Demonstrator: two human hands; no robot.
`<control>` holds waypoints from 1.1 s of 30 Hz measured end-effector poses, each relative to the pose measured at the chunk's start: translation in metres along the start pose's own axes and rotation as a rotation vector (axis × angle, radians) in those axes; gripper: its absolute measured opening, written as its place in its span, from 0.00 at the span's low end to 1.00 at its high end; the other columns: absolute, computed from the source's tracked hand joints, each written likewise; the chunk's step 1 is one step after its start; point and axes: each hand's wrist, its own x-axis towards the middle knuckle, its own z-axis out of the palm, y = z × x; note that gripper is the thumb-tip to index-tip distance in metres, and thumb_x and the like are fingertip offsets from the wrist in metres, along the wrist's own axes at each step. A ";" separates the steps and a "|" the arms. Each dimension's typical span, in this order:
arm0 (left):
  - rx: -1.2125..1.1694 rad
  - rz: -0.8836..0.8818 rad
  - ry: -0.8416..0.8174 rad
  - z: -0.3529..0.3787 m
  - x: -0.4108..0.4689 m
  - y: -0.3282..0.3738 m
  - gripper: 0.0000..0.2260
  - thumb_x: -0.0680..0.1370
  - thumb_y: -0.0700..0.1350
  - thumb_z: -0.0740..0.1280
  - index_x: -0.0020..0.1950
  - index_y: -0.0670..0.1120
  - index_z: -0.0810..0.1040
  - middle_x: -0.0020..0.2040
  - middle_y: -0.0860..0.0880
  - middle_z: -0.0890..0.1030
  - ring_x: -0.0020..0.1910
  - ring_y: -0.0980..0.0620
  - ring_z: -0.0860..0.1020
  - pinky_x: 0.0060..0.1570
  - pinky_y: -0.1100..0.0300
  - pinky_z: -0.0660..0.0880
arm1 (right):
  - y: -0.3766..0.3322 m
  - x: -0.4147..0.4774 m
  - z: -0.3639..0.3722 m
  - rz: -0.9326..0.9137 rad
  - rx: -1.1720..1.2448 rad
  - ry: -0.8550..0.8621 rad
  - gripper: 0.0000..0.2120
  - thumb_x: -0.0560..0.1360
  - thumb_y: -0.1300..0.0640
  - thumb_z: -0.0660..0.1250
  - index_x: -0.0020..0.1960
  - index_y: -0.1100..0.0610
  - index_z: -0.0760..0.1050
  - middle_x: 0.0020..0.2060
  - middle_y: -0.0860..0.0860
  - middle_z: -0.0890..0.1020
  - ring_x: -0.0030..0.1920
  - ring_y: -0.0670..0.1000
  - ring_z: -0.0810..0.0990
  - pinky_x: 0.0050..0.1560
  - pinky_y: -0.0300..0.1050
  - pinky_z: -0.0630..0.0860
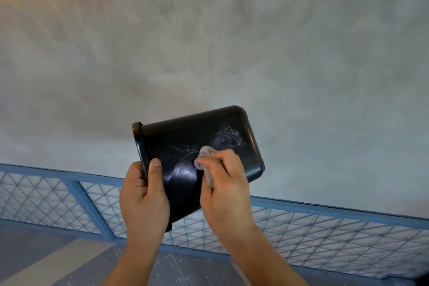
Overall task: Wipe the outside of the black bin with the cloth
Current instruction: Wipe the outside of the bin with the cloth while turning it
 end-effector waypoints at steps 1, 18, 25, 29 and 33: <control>-0.009 0.000 0.006 0.000 0.000 0.000 0.11 0.86 0.51 0.62 0.45 0.50 0.76 0.39 0.50 0.80 0.38 0.55 0.78 0.38 0.52 0.75 | 0.004 -0.004 -0.003 0.000 -0.008 0.001 0.09 0.77 0.65 0.73 0.55 0.57 0.83 0.55 0.50 0.78 0.51 0.49 0.79 0.52 0.42 0.80; 0.056 -0.006 0.037 -0.001 0.006 0.003 0.10 0.85 0.51 0.61 0.47 0.49 0.75 0.40 0.50 0.79 0.40 0.52 0.77 0.36 0.57 0.70 | 0.007 -0.034 0.009 -0.023 0.080 -0.048 0.08 0.80 0.64 0.66 0.55 0.60 0.83 0.55 0.50 0.79 0.55 0.49 0.82 0.57 0.41 0.80; 0.058 0.012 0.002 0.002 0.001 -0.002 0.10 0.85 0.50 0.61 0.47 0.49 0.75 0.40 0.48 0.79 0.40 0.50 0.79 0.37 0.55 0.73 | 0.010 0.003 0.015 -0.018 0.061 -0.070 0.09 0.77 0.67 0.71 0.55 0.60 0.83 0.54 0.52 0.80 0.55 0.51 0.81 0.52 0.47 0.82; 0.079 -0.001 -0.009 0.002 0.002 -0.001 0.10 0.85 0.51 0.61 0.50 0.48 0.76 0.42 0.50 0.80 0.42 0.52 0.79 0.37 0.58 0.72 | 0.025 -0.006 0.005 0.013 0.033 -0.029 0.08 0.79 0.64 0.70 0.56 0.59 0.84 0.54 0.51 0.80 0.53 0.49 0.82 0.52 0.44 0.83; 0.093 0.013 -0.007 0.006 0.004 0.001 0.09 0.85 0.51 0.61 0.49 0.48 0.75 0.40 0.51 0.80 0.40 0.55 0.79 0.36 0.60 0.70 | 0.007 -0.037 0.011 -0.087 0.086 -0.091 0.08 0.79 0.65 0.68 0.55 0.60 0.83 0.56 0.51 0.79 0.55 0.49 0.82 0.55 0.41 0.80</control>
